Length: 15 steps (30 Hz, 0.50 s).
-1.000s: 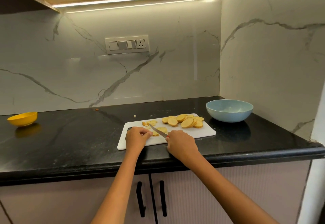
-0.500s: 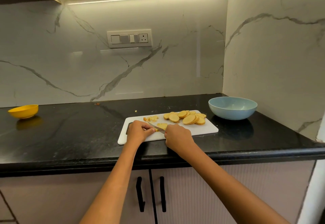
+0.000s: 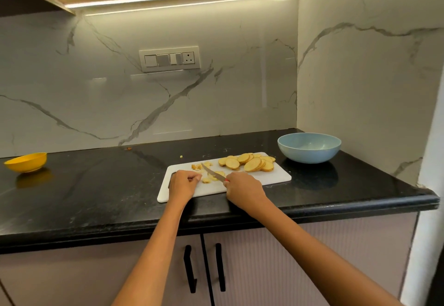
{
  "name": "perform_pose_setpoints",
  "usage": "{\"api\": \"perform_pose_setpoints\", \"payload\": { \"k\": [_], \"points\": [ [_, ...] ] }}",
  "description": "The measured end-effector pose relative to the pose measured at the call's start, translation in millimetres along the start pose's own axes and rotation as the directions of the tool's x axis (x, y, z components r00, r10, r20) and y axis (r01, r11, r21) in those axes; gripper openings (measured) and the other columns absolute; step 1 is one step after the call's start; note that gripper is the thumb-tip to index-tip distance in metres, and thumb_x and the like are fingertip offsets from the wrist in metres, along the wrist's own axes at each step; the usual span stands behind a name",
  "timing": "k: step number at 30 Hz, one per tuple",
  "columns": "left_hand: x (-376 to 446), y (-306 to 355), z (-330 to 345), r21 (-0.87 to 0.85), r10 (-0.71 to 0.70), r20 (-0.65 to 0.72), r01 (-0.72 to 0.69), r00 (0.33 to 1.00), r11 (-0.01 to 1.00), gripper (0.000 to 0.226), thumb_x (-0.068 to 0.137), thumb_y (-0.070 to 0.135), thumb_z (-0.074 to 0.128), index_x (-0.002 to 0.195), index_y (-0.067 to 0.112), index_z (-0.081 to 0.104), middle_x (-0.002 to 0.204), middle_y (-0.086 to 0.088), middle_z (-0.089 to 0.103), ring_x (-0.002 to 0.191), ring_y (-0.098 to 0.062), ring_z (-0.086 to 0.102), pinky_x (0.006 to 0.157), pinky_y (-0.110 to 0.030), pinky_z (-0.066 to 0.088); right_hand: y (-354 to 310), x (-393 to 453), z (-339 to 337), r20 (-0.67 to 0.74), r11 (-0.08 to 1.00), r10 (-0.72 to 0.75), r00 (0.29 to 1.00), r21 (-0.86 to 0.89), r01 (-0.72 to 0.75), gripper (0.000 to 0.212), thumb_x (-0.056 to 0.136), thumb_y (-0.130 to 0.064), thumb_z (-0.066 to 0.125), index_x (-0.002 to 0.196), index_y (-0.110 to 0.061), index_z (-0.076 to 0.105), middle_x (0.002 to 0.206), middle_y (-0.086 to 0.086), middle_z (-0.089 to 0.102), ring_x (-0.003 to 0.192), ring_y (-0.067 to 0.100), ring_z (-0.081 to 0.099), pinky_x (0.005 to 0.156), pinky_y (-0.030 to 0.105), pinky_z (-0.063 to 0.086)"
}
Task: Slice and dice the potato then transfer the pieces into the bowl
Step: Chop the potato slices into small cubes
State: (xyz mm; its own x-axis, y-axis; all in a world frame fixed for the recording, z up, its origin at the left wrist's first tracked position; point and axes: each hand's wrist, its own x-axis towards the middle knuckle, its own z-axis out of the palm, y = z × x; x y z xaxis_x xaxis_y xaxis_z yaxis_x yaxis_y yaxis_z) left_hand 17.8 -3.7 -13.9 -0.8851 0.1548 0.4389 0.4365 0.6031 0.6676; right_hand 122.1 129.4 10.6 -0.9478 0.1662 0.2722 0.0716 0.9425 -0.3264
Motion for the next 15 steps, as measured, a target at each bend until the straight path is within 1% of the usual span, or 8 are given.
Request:
{"api": "perform_pose_setpoints", "payload": {
  "k": [2,4,7,11,13,15],
  "points": [
    [1.9,-0.8,0.5,-0.054,-0.015,-0.037,0.013,0.999,0.998,0.019,0.088,0.011,0.062,0.103,0.003,0.071,0.104,-0.011,0.07,0.1,-0.023,0.062,0.082,-0.027,0.043,5.9,2.5,2.5,-0.019,0.997,0.029,0.999,0.074,-0.028,0.028,0.099,-0.027,0.041,0.103,-0.01,0.062,0.098,0.008,0.064,0.084,0.021,0.059,0.07,0.031,0.045],
    [1.8,0.3,-0.1,-0.09,-0.015,-0.03,0.012,0.999,0.996,0.018,0.085,0.01,0.066,0.1,0.005,0.072,0.103,-0.011,0.071,0.098,-0.021,0.063,0.085,-0.027,0.045,7.2,3.7,4.4,-0.032,0.997,0.026,0.999,0.069,-0.024,0.029,0.099,-0.029,0.04,0.104,-0.011,0.062,0.096,0.007,0.063,0.081,0.019,0.058,0.071,0.032,0.046],
    [-0.1,1.2,-0.9,-0.1,-0.025,-0.006,0.024,1.0,0.995,0.016,0.077,0.014,0.075,0.091,0.007,0.074,0.094,-0.008,0.072,0.083,-0.015,0.061,0.081,-0.027,0.048,6.4,4.5,7.2,-0.042,0.998,0.015,0.999,0.058,-0.012,0.029,0.099,-0.03,0.04,0.105,-0.012,0.062,0.096,0.006,0.063,0.084,0.02,0.06,0.073,0.034,0.049],
    [-1.5,3.4,-2.0,-0.135,-0.011,-0.053,0.004,0.999,0.991,0.015,0.079,0.017,0.073,0.089,0.007,0.074,0.092,-0.007,0.072,0.079,-0.011,0.059,0.075,-0.023,0.044,9.8,3.7,8.1,-0.055,0.997,-0.029,0.998,0.07,0.033,0.029,0.099,-0.031,0.038,0.105,-0.014,0.062,0.094,0.005,0.063,0.08,0.018,0.058,0.07,0.032,0.047],
    [-1.5,6.4,-2.6,-0.176,-0.009,-0.085,-0.006,0.996,0.984,0.018,0.079,0.023,0.073,0.087,0.007,0.074,0.086,-0.005,0.071,0.073,-0.01,0.058,0.067,-0.02,0.042,9.4,2.3,7.9,-0.06,0.997,-0.047,0.997,0.063,0.051,0.03,0.1,-0.031,0.038,0.105,-0.014,0.061,0.094,0.005,0.063,0.08,0.019,0.058,0.071,0.032,0.047],
    [-0.9,9.3,-2.4,-0.191,-0.011,-0.077,-0.004,0.997,0.982,0.021,0.076,0.031,0.074,0.082,0.011,0.073,0.078,0.0,0.069,0.068,-0.006,0.057,0.06,-0.018,0.042,8.9,1.8,8.1,-0.064,0.997,-0.062,0.996,0.051,0.066,0.029,0.1,-0.032,0.038,0.106,-0.014,0.061,0.094,0.005,0.063,0.081,0.02,0.059,0.072,0.034,0.049]
  ]
}}
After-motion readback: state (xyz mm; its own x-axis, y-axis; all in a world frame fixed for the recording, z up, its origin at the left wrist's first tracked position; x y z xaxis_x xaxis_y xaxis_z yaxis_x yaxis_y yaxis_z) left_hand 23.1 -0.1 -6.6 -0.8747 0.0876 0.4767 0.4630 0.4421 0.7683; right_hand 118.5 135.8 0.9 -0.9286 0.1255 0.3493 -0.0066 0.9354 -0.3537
